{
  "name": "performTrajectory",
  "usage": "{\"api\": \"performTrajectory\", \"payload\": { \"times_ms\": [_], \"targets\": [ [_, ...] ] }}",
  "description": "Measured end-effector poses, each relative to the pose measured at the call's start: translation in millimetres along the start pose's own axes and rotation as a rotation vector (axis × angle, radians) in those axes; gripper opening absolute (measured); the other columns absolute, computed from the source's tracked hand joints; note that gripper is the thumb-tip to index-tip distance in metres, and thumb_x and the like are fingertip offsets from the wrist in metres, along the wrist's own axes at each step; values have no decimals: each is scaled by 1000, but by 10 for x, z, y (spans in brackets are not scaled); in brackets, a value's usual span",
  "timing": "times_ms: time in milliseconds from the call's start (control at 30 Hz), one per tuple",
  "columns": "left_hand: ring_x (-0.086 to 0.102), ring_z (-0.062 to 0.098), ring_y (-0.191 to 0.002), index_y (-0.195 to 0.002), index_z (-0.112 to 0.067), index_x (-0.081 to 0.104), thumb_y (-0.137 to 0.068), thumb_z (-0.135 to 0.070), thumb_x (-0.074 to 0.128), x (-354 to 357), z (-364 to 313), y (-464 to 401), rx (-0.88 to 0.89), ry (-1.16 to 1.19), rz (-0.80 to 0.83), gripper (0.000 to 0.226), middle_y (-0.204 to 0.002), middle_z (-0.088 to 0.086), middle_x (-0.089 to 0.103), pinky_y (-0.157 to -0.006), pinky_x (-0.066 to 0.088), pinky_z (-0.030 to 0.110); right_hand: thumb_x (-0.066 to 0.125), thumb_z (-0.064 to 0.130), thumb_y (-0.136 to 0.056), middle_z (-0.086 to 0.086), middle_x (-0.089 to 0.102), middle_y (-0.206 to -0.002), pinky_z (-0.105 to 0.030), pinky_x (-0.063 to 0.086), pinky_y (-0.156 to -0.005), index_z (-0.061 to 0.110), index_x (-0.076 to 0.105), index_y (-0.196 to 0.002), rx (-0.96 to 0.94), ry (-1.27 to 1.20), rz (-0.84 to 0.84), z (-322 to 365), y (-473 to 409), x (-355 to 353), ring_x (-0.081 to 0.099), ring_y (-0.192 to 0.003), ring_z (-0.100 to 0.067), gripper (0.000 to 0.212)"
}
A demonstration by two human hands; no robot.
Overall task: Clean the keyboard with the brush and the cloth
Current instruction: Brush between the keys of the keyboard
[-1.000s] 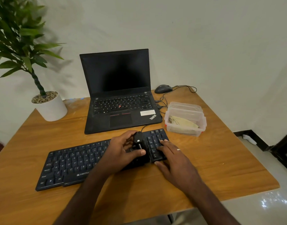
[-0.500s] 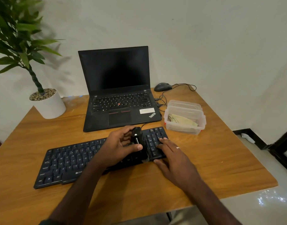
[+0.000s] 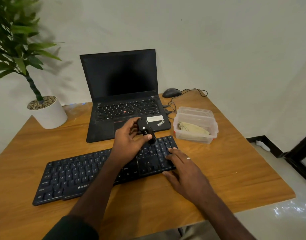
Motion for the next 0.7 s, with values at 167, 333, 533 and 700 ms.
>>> {"api": "performTrajectory", "payload": {
  "times_ms": [167, 333, 533, 700],
  "targets": [
    [56, -14, -109, -128, -29, 55, -79, -21, 81, 171, -50, 38, 100, -272, 149, 57, -111, -23, 63, -95, 43, 9, 61, 49, -95, -1, 42, -154, -24, 28, -112, 22, 51, -139, 17, -2, 5, -5, 2, 7, 33, -146, -14, 53],
    [61, -3, -107, -129, -30, 56, -73, -42, 79, 278, -63, 242, 79, -277, 227, 62, -114, -18, 64, -89, 55, 23, 60, 49, -95, 1, 39, -156, -26, 31, -114, 22, 48, -141, 19, -18, 16, -11, 1, 19, 30, -147, -12, 54],
    [63, 4, -114, -124, -26, 58, -77, -9, 82, 256, -6, 531, -28, -17, 249, 56, -115, -12, 69, -97, 54, 27, 64, 43, -94, 0, 42, -155, -29, 34, -116, 21, 51, -139, 18, -17, 11, 25, -4, -28, 33, -146, -14, 52],
    [68, 15, -110, -123, -18, 59, -75, -9, 76, -198, 125, 539, -148, 197, 71, 51, -114, -1, 72, -89, 58, 32, 60, 48, -96, 3, 38, -157, -21, 23, -114, 24, 48, -142, 14, 0, 25, 26, -16, -12, 27, -147, -11, 54]
  ]
}}
Point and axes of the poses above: each hand's wrist, its own y-axis away from the middle knuckle, its own x-axis out of the palm, z = x × y, the point moved 10 cm from there along -y, towards the middle knuckle
